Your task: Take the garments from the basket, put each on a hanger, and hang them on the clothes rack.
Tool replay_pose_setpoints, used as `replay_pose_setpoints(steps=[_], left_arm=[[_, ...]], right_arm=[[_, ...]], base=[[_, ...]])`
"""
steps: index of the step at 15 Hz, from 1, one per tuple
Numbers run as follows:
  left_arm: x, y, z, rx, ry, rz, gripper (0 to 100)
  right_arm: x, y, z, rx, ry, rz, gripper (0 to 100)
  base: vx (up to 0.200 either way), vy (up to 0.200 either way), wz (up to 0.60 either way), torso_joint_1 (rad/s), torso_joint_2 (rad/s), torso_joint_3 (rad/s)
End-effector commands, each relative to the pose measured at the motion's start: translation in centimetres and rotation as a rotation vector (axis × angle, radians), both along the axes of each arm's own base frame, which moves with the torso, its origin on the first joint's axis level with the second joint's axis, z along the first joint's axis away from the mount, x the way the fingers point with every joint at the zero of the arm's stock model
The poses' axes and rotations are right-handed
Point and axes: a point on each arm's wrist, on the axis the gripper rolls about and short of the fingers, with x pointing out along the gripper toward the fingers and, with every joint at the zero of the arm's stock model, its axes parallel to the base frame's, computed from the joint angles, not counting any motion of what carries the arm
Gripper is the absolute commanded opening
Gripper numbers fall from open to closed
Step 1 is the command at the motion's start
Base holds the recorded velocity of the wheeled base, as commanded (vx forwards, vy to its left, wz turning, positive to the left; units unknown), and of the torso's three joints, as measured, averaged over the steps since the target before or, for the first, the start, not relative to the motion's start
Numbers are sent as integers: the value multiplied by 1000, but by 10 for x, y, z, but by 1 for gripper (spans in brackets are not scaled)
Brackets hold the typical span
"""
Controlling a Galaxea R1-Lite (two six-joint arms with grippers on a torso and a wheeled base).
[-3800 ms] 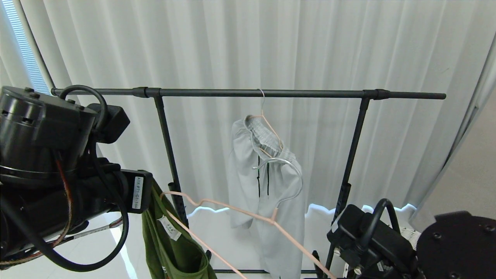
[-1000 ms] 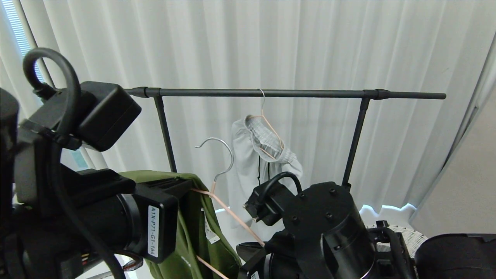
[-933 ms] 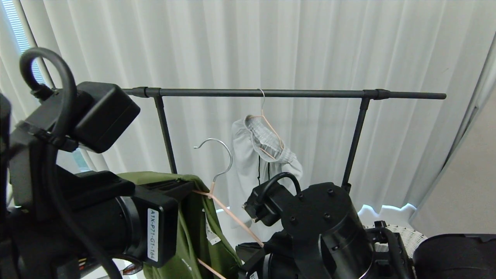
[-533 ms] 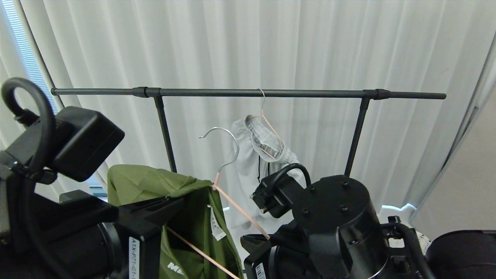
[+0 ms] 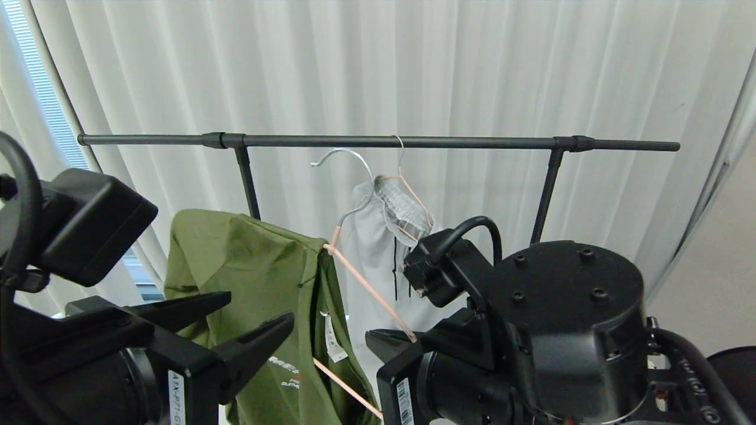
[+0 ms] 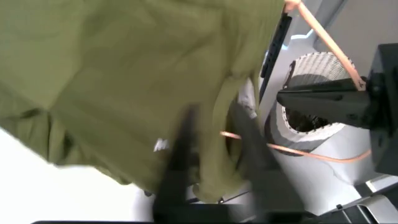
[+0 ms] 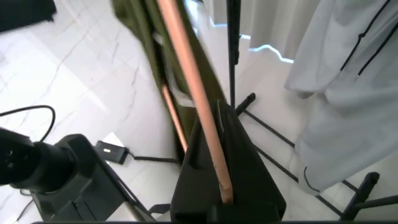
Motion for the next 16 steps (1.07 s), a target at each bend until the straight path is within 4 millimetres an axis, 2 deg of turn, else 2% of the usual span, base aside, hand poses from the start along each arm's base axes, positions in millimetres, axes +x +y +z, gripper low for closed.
replay_pose_setpoints(steps=[1, 2, 4, 9, 11, 13, 16], left_arm=[[-3, 5, -1, -5, -2, 0, 100], [-4, 7, -3, -2, -1, 0, 100], [-12, 22, -13, 15, -4, -4, 100], [-32, 62, -33, 81, -58, -56, 100], [-33, 65, -43, 104, -44, -52, 100], [-31, 66, -45, 110, -35, -41, 100], [-32, 66, -45, 142, -37, -118, 100]], right_arm=[[-2, -4, 5, 5, -18, 7, 0], [-1, -5, 6, 3, -24, 6, 0], [-4, -13, 3, -20, -44, 15, 0], [-9, -34, -18, 11, -179, 46, 0], [-11, -39, -16, 51, -222, 49, 0], [-15, -49, -13, 58, -274, 58, 0], [-29, -87, -15, 34, -352, 91, 0]], base=[[0, 0, 0, 0, 0, 0], [0, 0, 0, 0, 0, 0], [0, 0, 0, 0, 0, 0], [0, 0, 0, 0, 0, 0], [0, 0, 0, 0, 0, 0], [0, 0, 0, 0, 0, 0], [0, 0, 0, 0, 0, 0]])
